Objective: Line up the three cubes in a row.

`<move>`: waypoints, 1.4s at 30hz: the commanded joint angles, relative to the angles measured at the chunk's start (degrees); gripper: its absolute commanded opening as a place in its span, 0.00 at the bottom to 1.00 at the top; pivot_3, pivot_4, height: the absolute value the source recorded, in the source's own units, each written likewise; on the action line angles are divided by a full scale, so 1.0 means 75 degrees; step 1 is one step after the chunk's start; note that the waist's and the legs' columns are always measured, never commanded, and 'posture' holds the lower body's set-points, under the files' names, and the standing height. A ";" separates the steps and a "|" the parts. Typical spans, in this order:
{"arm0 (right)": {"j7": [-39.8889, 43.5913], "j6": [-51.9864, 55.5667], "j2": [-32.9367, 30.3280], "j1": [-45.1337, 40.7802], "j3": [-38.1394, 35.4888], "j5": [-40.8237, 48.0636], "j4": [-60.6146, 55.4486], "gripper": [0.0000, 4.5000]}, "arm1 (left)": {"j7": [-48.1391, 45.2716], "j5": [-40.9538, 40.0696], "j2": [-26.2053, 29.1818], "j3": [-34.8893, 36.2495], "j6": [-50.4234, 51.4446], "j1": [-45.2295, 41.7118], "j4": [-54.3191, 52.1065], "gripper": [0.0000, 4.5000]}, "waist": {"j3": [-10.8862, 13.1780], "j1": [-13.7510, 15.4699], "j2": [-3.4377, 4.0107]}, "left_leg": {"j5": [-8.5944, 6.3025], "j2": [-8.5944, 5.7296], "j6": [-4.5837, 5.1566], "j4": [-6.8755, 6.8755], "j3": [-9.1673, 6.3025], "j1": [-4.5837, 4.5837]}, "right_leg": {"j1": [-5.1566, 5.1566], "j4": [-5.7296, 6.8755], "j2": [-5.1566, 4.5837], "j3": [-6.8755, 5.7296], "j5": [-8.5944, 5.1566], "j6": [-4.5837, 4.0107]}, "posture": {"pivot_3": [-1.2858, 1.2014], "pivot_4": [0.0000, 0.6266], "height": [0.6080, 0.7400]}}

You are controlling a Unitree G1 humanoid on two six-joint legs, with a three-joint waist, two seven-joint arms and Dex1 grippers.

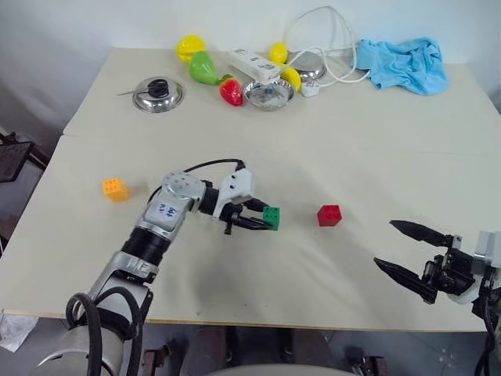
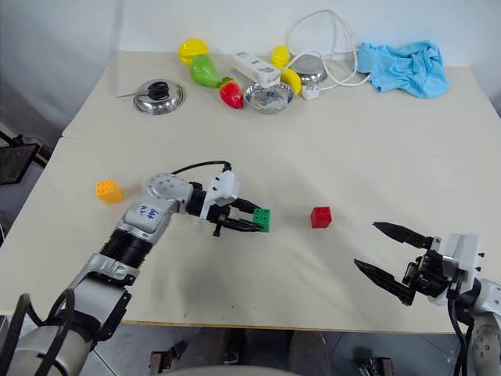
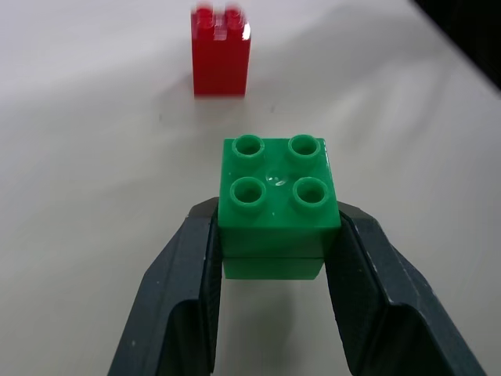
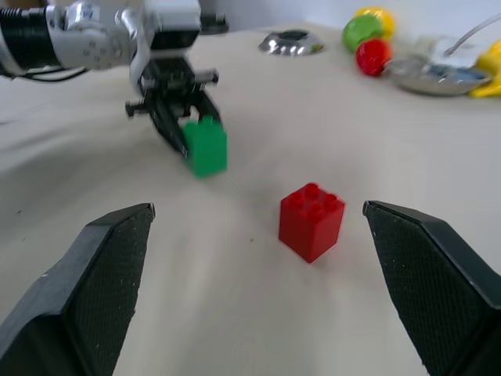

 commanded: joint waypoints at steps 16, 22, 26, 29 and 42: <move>0.0047 -0.0313 0.0062 0.0502 0.0156 0.0008 -0.0364 1.00 | -0.0085 0.0369 -0.0472 0.0323 -0.1335 -0.0765 0.1673 0.49 | 0.0000 0.0033 -0.0001 | 0.0002 0.0002 0.0008 0.0043 -0.0014 -0.0007 | 0.0008 0.0021 -0.0007 0.0003 0.0005 0.0008 | 0.52 0.24 1.00; 0.0034 -0.0252 0.0075 0.0065 0.0537 0.0103 -0.0482 1.00 | -0.0360 -0.0184 -0.0232 0.1014 -0.1589 -0.0829 0.1318 0.88 | 0.0002 0.0014 -0.0003 | 0.0002 0.0002 0.0008 0.0050 -0.0018 -0.0016 | 0.0003 0.0022 -0.0006 0.0001 0.0005 0.0008 | 0.52 0.24 1.00; 0.0027 -0.0080 0.0062 -0.0464 0.1047 0.0087 -0.0474 1.00 | -0.1126 -0.1017 0.0482 0.1821 -0.1721 -0.0092 0.0382 0.99 | 0.0001 -0.0029 0.0000 | 0.0002 0.0019 0.0007 0.0054 -0.0017 -0.0015 | 0.0000 0.0026 -0.0004 0.0000 0.0005 0.0008 | 0.52 0.24 1.00; -0.0020 0.0074 0.0100 -0.1109 0.1468 0.0062 -0.0312 1.00 | -0.1109 -0.1777 0.1094 0.2713 -0.1673 0.1139 -0.0891 0.99 | -0.0004 -0.0202 0.0013 | 0.0001 0.0047 0.0005 0.0052 -0.0014 -0.0006 | 0.0001 0.0031 -0.0007 0.0005 0.0004 0.0007 | 0.52 0.24 1.00; 0.0636 -0.0152 0.0569 -0.3376 0.3165 -0.0506 0.0664 1.00 | 0.3399 -0.2278 0.0656 0.7909 -0.1750 0.8060 -0.4049 0.99 | 0.0008 -0.0133 0.0002 | -0.0023 0.0048 0.0008 0.0052 -0.0048 -0.0007 | 0.0014 0.0015 -0.0024 0.0001 0.0006 -0.0002 | 0.52 0.24 1.00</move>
